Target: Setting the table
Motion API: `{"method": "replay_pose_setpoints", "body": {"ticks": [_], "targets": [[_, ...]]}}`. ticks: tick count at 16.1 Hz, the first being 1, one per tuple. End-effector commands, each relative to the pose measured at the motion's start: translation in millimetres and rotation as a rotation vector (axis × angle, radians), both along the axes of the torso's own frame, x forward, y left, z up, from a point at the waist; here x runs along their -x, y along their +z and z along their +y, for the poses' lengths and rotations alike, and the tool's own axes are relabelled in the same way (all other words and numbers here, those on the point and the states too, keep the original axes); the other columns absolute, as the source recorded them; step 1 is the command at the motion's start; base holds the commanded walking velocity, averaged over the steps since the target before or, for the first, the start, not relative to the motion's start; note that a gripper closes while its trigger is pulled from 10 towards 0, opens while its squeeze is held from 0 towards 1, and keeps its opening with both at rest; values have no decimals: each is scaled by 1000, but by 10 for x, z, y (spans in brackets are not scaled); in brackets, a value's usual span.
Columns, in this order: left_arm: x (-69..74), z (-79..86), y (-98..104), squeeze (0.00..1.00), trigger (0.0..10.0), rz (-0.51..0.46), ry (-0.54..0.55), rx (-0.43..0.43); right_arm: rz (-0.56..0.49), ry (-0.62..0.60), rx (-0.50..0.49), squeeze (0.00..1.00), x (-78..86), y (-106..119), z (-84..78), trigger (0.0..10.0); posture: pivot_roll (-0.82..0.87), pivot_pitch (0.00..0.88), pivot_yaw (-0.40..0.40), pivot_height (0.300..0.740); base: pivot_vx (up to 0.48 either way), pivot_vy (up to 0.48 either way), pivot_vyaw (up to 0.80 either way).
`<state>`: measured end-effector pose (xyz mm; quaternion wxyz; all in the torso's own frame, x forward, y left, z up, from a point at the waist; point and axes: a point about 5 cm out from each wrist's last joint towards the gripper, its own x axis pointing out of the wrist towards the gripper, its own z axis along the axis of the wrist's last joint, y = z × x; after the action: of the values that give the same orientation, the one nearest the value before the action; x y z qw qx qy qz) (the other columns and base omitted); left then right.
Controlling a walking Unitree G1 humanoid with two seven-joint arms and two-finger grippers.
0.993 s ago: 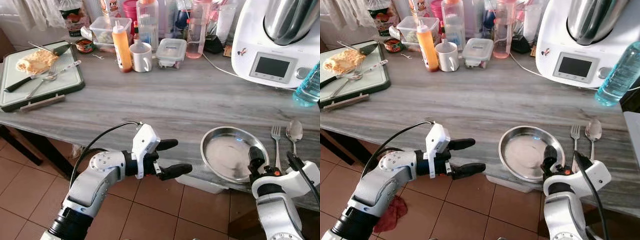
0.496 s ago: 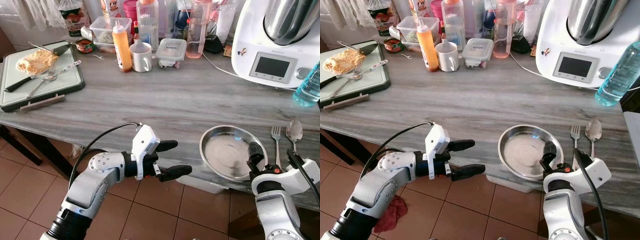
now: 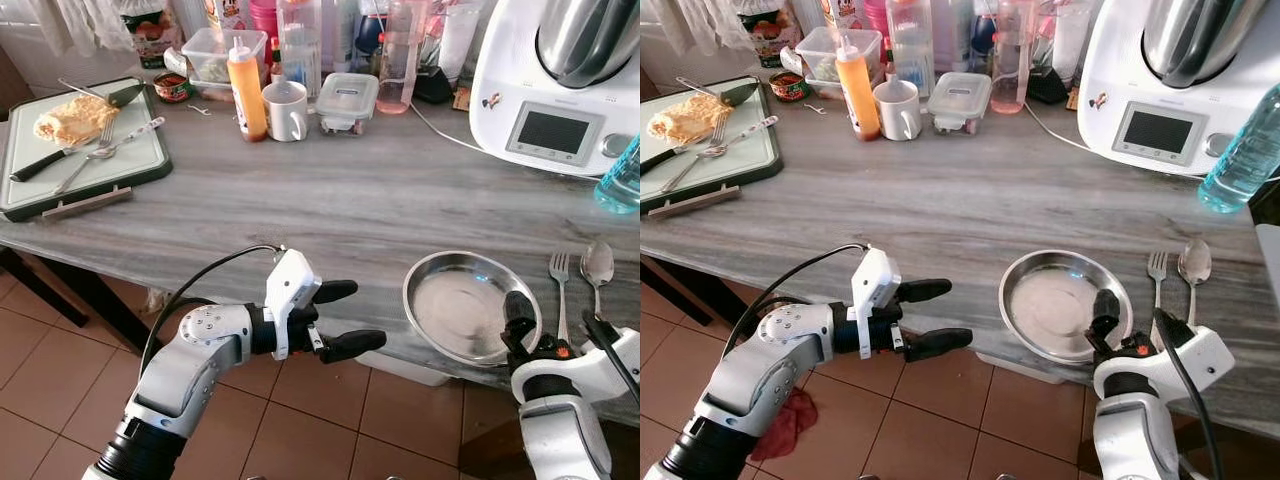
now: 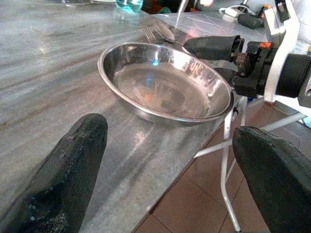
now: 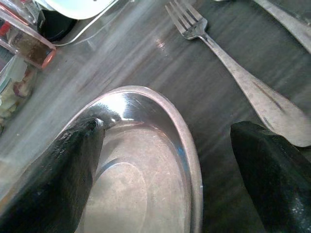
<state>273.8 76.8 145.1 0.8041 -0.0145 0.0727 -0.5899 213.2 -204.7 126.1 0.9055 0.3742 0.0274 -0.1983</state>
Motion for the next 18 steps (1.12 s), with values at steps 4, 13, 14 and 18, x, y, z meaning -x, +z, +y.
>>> {"method": "replay_pose_setpoints", "body": {"ticks": [4, 13, 14, 18], "targets": [[-5, -15, -20, 0, 10000, -1, -10, -11, -44, -15, 5, 1000, 78, 62, -32, 10000, -25, 139, 34, 714, 0, 0, 0], [20, -33, 18, 0, 10000, -7, -18, -8, -173, 63, 69, 1000, 57, 282, 80, 10000, -24, 134, 33, 714, 0, 0, 0], [23, -37, 29, 0, 10000, -8, -18, -6, -217, 93, 102, 1000, 53, 354, 113, 10000, -22, 133, 32, 714, 0, 0, 0], [10, -56, 71, 0, 10000, -33, 17, 15, -257, 222, 423, 565, 84, 525, 206, 10000, -13, 127, 28, 714, 0, 0, 0]]}}
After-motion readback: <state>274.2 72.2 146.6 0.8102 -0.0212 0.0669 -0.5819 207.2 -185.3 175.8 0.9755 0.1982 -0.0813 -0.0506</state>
